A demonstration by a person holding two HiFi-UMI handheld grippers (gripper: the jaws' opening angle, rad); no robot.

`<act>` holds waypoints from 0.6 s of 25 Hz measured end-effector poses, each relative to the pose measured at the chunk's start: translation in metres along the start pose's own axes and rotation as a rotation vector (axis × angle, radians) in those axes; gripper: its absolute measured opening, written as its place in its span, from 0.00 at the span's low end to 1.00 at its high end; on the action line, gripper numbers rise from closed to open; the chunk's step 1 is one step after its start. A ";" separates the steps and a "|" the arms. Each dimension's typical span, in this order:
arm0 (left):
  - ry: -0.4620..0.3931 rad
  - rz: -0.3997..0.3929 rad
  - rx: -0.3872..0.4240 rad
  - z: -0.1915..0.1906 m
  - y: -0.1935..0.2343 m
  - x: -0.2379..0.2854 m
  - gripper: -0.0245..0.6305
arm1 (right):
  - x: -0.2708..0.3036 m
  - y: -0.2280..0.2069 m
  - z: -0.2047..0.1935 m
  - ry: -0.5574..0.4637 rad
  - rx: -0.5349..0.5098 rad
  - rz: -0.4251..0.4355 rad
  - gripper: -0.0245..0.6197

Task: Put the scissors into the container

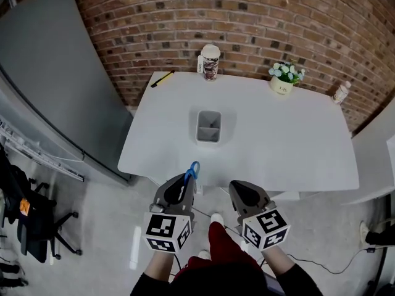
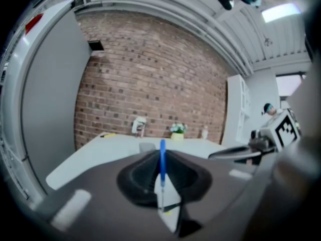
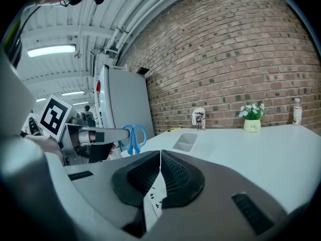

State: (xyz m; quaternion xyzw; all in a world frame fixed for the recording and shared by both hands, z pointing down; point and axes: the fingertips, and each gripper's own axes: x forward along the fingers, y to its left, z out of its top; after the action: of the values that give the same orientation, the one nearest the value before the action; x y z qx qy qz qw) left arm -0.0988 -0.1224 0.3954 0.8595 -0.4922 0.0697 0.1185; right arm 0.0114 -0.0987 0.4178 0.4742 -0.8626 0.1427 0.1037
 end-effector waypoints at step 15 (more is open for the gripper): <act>0.008 0.011 0.010 0.029 0.026 0.087 0.08 | 0.058 -0.063 0.019 0.021 0.028 0.010 0.05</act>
State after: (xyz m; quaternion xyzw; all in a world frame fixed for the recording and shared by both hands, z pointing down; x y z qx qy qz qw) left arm -0.0773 -0.2146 0.3919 0.8571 -0.4961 0.0765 0.1158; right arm 0.0336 -0.1834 0.4275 0.4696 -0.8618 0.1602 0.1053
